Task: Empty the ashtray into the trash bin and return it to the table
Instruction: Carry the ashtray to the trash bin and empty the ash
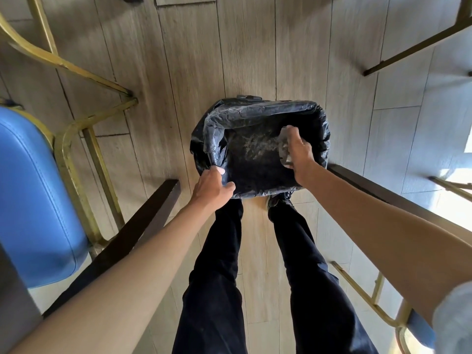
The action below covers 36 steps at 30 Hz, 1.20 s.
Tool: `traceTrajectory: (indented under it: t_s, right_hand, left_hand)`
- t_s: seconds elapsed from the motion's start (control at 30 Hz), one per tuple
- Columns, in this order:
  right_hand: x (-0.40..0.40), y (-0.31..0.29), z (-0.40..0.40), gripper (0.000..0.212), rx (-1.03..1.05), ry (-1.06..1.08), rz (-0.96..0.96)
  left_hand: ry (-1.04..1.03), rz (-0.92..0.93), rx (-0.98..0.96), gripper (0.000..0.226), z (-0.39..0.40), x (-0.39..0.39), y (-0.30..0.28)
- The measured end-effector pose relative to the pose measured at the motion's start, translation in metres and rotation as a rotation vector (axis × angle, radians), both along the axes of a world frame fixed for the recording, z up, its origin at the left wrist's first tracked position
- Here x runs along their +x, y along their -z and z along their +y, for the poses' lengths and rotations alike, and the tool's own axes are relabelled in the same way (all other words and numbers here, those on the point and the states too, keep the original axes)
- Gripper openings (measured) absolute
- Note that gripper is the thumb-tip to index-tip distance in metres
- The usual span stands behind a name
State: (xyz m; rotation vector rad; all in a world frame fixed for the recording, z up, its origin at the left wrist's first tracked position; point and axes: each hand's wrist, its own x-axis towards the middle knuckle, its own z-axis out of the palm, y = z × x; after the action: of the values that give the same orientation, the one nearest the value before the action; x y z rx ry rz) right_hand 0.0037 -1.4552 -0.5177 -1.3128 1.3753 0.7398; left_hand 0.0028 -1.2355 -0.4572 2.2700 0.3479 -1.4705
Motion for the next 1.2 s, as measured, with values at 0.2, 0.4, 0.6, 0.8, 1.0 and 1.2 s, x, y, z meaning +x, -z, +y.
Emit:
traceTrajectory:
  t_s: [0.2, 0.4, 0.6, 0.8, 1.0, 1.2]
  right_hand:
    - [0.000, 0.001, -0.003, 0.052, -0.030, 0.002, -0.012]
    - [-0.006, -0.008, 0.014, 0.101, -0.139, -0.193, -0.038]
    - [-0.026, -0.012, 0.053, 0.111, -0.153, -0.638, -0.141]
    - [-0.041, -0.008, 0.061, 0.107, -0.235, -0.662, -0.129]
    - [-0.045, -0.006, 0.041, 0.102, -0.309, -0.721, -0.179]
    - [-0.046, -0.007, 0.026, 0.099, -0.335, -0.804, -0.168]
  left_hand:
    - [-0.011, -0.023, 0.005, 0.050, -0.001, -0.004, -0.001]
    - [-0.023, -0.027, -0.002, 0.050, -0.001, -0.004, 0.000]
    - [-0.027, -0.035, -0.017, 0.050, 0.001, -0.006, 0.000]
    - [-0.011, -0.005, -0.034, 0.056, 0.003, -0.008, -0.003]
    - [-0.020, -0.021, -0.034, 0.058, -0.004, -0.011, -0.005]
    - [-0.020, -0.032, -0.026, 0.055, -0.003, -0.012, -0.005]
